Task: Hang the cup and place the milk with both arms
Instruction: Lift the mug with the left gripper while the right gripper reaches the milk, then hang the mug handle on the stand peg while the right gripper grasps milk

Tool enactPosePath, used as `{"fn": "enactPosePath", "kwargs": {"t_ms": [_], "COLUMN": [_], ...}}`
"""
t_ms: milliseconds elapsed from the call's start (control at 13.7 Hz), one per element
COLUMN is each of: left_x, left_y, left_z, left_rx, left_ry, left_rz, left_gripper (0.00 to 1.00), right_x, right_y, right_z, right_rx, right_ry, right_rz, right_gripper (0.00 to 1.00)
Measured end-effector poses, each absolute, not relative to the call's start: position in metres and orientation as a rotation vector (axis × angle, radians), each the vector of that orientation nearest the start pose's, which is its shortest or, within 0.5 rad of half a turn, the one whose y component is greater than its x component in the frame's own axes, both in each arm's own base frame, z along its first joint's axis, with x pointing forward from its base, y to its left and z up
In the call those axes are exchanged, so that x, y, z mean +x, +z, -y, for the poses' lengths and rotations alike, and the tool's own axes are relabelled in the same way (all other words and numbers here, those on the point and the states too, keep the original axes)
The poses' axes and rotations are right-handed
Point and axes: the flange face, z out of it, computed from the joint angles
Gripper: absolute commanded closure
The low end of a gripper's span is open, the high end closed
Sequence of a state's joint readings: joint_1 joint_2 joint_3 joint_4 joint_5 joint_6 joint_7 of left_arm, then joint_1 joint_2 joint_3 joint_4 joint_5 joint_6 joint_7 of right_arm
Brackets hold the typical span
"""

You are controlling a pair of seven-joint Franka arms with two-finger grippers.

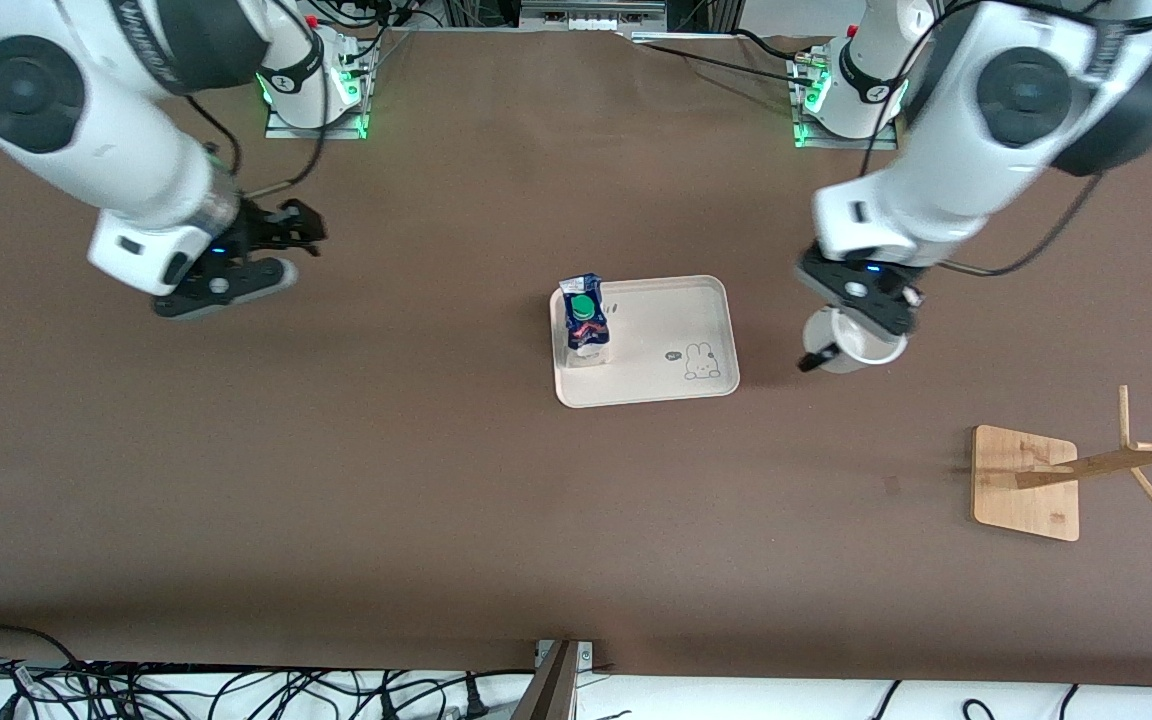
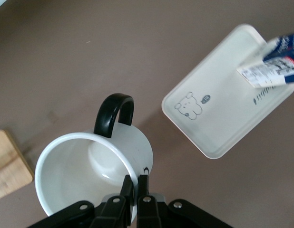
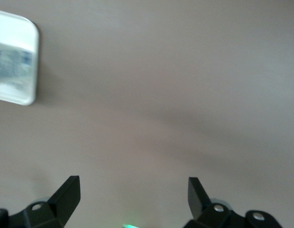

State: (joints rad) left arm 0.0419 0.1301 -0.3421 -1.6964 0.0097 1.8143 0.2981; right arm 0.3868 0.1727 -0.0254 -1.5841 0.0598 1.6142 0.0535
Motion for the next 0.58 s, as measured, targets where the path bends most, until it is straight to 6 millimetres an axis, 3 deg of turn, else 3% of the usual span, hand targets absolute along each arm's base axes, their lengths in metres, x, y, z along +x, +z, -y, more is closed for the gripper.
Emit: {"fn": "enactPosePath", "kwargs": {"t_ms": [146,365,583], "left_x": [0.591,0.606,0.622], "left_y": [0.524,0.542,0.548], "left_z": [0.117,0.059,0.002], "left_rx": [-3.108,-3.150,-3.182], "left_ry": [-0.017,-0.081,-0.122], "left_rz": [-0.789,-0.593,-0.435], "left_gripper": [1.00,1.00,1.00], "right_x": [0.561,0.563,0.549], "right_y": [0.506,0.479,0.443], "right_z": [-0.270,-0.351,-0.444], "right_rx": [-3.029,-3.026,-3.018], "right_ry": [0.198,0.178,0.103], "right_rz": [0.373,0.333,0.288], "right_gripper": [0.00,0.00,0.00]}}
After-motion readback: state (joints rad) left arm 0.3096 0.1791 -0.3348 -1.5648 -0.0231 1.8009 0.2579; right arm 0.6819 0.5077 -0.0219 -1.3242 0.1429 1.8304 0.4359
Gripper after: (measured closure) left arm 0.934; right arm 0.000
